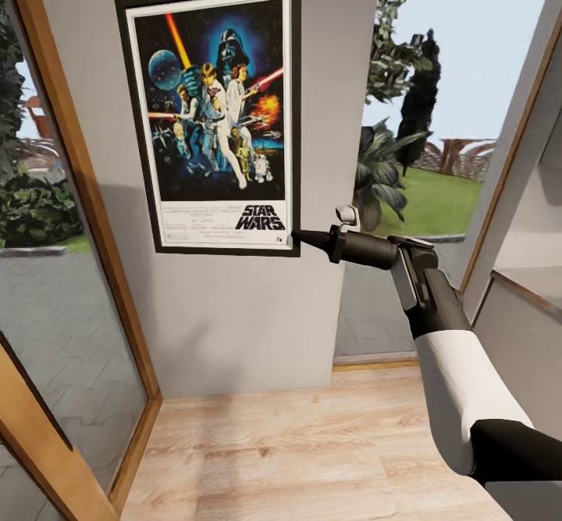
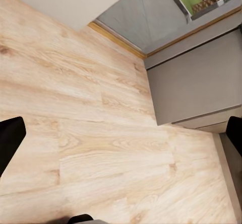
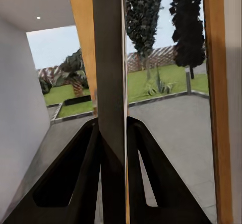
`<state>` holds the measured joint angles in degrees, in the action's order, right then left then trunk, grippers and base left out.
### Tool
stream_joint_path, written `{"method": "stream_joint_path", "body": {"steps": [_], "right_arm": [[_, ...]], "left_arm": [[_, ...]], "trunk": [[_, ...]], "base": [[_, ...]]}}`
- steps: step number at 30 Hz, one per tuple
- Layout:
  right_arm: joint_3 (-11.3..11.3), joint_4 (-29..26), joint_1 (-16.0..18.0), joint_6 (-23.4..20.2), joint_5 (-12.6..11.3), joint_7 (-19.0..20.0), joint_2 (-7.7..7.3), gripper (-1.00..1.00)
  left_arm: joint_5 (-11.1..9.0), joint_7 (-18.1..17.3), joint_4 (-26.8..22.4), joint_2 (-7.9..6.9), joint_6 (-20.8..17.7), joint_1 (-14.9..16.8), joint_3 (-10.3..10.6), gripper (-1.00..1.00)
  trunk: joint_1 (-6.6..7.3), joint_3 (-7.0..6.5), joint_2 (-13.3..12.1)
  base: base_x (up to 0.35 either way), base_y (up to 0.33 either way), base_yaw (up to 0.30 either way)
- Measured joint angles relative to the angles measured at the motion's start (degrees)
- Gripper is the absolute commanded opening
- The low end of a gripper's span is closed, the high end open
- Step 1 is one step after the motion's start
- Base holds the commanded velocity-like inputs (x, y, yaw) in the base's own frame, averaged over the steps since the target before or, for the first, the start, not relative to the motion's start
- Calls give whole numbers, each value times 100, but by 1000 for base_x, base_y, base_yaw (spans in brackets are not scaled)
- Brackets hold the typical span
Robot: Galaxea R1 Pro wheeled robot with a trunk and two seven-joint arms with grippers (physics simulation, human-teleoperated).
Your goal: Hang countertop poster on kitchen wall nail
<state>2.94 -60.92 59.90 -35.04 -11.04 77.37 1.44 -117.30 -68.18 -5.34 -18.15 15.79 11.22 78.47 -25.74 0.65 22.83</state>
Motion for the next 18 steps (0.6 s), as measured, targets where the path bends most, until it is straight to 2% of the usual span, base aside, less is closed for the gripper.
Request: {"method": "stream_joint_path", "body": {"steps": [8, 18], "right_arm": [[-3, -1, 0, -1, -2, 3, 0, -100], [-19, -1, 0, 0, -1, 3, 5, -100]], "left_arm": [[0, 0, 0, 0, 0, 0, -2, 100], [0, 0, 0, 0, 0, 0, -2, 100]], "trunk": [[1, 0, 1], [2, 0, 1]], "base": [[74, 0, 0], [295, 6, 0]]}}
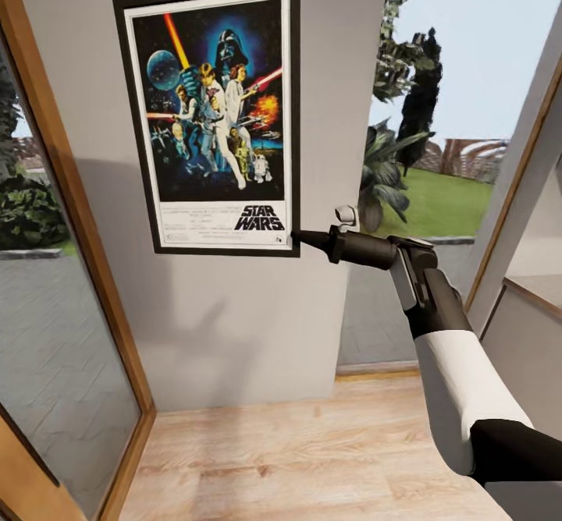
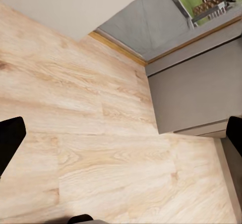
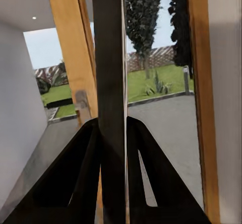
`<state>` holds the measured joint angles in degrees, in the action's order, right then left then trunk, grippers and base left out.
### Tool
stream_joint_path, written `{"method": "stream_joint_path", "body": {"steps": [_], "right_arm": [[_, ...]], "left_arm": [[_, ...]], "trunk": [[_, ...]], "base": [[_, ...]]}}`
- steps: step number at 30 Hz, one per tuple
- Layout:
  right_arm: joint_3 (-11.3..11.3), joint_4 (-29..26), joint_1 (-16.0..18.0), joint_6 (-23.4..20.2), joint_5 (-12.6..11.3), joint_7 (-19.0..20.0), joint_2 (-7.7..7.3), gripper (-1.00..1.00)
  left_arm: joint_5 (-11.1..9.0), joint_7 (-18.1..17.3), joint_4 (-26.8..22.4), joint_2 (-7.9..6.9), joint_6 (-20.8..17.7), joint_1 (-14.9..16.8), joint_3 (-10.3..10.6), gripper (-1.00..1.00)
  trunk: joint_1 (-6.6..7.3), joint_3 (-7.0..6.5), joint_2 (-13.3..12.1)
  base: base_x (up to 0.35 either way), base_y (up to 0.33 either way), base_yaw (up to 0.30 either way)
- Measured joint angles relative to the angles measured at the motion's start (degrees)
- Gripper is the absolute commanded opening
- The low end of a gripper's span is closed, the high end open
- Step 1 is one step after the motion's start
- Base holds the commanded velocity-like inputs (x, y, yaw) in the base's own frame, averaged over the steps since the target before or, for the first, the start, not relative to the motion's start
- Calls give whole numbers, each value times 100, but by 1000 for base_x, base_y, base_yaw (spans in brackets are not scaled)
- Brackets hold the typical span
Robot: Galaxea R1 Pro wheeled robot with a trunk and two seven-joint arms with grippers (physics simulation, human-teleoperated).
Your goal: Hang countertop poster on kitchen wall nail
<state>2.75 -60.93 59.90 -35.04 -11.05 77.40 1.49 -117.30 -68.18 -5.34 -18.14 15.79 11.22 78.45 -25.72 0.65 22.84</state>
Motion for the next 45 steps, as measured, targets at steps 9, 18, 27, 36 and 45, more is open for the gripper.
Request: {"method": "stream_joint_path", "body": {"steps": [9, 18, 27, 36, 45], "right_arm": [[-9, 0, 0, 0, -1, 0, -1, -100], [8, -119, 0, 0, -1, 0, 0, -100], [4, -140, -10, 0, 1, -7, 3, -100], [6, -128, -51, 0, 1, -16, 4, -100], [9, -131, -52, 0, 0, -16, 4, -100]], "left_arm": [[0, 0, 0, 0, 0, 0, 1, 100], [0, 1, 0, 0, 0, 0, 2, 100], [0, 1, 0, 0, 0, 0, 4, 100], [0, 1, 0, 0, 0, 0, 4, 100], [0, 2, 0, 0, 0, 0, 5, 100]], "trunk": [[0, 0, 0], [-1, 0, 0], [-3, 0, -1], [-3, 0, -1], [-3, 0, 0]], "base": [[329, 93, 0], [304, 110, 0], [58, 20, 0], [1, 1, 0], [0, 0, 0]]}}
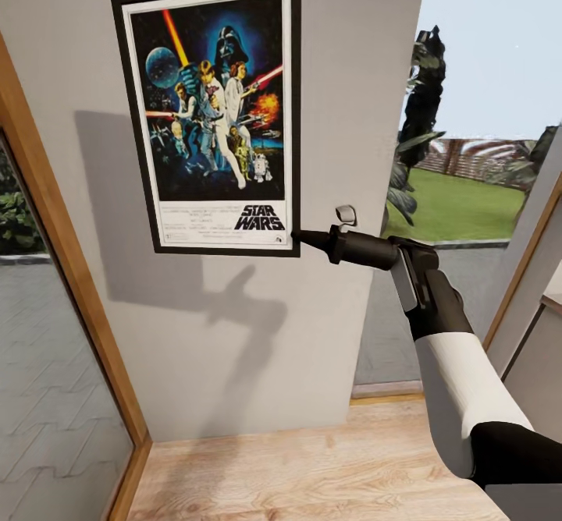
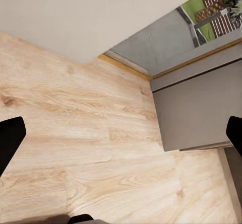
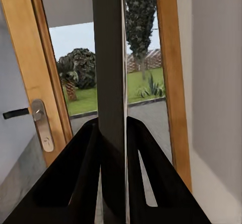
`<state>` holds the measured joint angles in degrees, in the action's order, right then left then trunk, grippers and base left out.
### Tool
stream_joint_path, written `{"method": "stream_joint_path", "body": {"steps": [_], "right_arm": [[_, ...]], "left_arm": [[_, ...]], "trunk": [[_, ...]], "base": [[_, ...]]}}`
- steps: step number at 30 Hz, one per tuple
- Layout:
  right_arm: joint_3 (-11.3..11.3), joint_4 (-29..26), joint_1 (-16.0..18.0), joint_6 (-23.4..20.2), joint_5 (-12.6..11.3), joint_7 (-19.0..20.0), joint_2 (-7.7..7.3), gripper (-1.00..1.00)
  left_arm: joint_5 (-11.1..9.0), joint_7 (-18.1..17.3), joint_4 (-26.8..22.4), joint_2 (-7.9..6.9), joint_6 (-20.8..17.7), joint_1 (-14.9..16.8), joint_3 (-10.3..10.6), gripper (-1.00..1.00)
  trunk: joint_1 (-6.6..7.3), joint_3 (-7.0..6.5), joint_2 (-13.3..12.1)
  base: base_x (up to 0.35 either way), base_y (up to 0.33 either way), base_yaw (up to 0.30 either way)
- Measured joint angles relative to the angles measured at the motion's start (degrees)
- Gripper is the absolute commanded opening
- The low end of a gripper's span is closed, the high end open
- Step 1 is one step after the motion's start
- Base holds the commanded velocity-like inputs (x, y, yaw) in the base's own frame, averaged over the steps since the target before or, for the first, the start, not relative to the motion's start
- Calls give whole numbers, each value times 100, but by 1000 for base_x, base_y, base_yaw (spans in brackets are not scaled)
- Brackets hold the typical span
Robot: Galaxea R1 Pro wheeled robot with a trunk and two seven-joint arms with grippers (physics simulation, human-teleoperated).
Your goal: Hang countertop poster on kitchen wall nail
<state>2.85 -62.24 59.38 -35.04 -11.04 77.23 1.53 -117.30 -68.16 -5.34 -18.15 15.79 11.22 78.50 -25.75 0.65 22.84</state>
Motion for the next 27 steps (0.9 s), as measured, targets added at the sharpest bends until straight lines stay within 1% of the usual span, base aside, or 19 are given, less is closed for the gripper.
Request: {"method": "stream_joint_path", "body": {"steps": [11, 14, 16, 27], "right_arm": [[-27, -9, 0, 2, -5, 18, 0, -100], [-30, -9, 0, 6, -6, 99, 0, -100], [-32, -10, 0, 11, -7, 266, 0, -100], [-24, -10, 0, 14, -4, 355, 0, -100]], "left_arm": [[0, -1, 0, 0, 0, 0, -3, 100], [0, -1, 0, 0, 0, 0, -3, 100], [0, -2, 0, 0, 0, 0, -5, 100], [0, -2, 0, 0, 0, 0, -1, 100]], "trunk": [[0, 0, 0], [0, 0, 0], [0, 0, 0], [0, 0, 0]], "base": [[0, 0, 0], [0, 0, 0], [0, 0, 0], [0, 0, 0]]}}
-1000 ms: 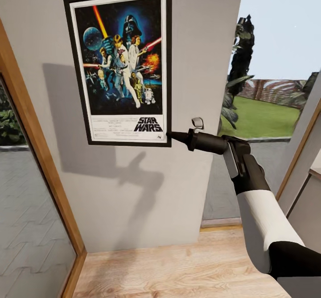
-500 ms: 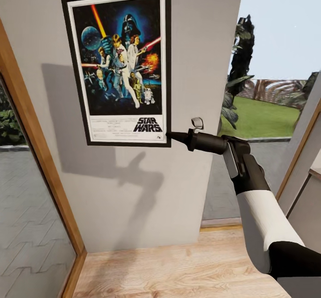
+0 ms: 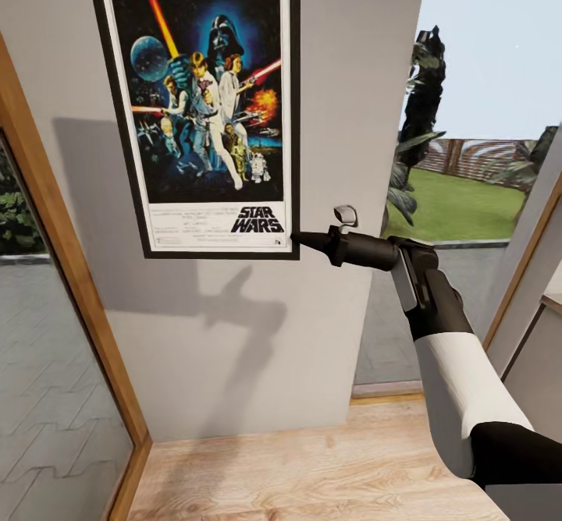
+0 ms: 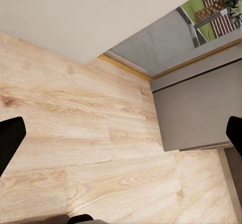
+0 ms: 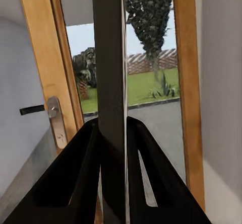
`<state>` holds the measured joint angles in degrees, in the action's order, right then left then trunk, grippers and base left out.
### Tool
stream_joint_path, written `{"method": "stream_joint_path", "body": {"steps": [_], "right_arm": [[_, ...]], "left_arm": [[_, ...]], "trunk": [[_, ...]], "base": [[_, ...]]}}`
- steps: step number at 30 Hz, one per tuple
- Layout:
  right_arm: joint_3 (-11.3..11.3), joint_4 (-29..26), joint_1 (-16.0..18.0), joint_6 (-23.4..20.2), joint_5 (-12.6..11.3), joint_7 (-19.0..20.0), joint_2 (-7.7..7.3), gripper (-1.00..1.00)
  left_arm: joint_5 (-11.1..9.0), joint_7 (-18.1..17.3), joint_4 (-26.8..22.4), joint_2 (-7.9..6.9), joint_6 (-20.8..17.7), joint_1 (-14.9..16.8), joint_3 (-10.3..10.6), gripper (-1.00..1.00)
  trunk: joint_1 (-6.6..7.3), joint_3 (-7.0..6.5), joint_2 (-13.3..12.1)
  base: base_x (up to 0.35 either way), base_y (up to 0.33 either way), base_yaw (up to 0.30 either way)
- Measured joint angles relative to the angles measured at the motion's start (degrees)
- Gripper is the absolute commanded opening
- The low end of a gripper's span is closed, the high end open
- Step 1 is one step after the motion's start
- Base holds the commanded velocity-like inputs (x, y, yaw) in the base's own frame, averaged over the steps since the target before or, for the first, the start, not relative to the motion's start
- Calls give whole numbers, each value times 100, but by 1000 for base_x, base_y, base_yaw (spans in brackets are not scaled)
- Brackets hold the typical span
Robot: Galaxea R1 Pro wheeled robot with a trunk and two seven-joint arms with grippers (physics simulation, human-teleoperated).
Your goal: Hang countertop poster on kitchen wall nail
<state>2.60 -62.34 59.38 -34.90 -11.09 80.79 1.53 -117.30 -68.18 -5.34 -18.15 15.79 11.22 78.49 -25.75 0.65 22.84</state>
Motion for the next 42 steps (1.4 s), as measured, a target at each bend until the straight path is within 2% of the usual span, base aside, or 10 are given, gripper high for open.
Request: {"method": "stream_joint_path", "body": {"steps": [23, 34, 40, 42], "right_arm": [[-3, 0, 0, 0, 1, 2, 0, -100], [-7, 0, -7, 7, 0, 2, 0, -100], [-9, 74, -15, 486, 0, 16, 0, -100], [-9, 81, -17, 523, 0, 16, 0, -100]], "left_arm": [[0, 0, 0, 0, 0, 0, -4, 100], [0, 2, 0, 0, 0, 0, -3, 100], [0, 0, 0, 0, 0, 0, -5, 100], [0, 0, 0, 0, 0, 0, -5, 100]], "trunk": [[1, 0, -1], [0, 0, 0], [0, 0, 0], [0, 0, 0]], "base": [[136, 0, 0], [35, 0, 0], [1, 0, 0], [0, 0, 0]]}}
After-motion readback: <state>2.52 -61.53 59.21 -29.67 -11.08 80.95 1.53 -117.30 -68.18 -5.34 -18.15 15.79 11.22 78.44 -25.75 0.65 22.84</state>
